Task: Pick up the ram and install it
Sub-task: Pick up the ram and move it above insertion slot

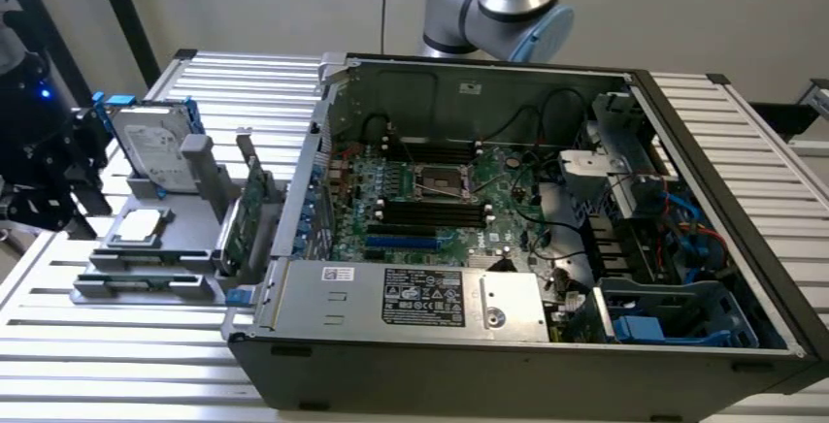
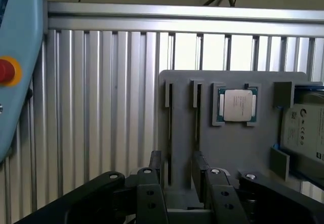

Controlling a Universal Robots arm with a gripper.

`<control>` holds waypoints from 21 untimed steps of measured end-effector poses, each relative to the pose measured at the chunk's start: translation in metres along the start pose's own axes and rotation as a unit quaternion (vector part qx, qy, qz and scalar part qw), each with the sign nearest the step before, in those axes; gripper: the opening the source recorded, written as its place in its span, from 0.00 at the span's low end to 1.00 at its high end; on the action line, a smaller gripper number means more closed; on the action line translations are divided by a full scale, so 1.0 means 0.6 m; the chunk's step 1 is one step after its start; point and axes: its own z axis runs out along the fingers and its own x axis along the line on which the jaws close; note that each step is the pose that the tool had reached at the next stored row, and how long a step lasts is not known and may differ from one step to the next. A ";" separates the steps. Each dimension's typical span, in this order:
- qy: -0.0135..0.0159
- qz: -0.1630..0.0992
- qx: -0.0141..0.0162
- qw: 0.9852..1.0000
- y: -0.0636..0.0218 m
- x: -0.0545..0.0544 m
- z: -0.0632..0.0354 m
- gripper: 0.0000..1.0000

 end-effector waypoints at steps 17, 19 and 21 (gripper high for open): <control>0.000 -0.006 0.000 1.000 -0.001 0.000 0.041 0.38; 0.000 -0.006 0.000 1.000 -0.001 0.000 0.043 0.38; 0.000 -0.006 0.000 1.000 -0.001 0.000 0.045 0.38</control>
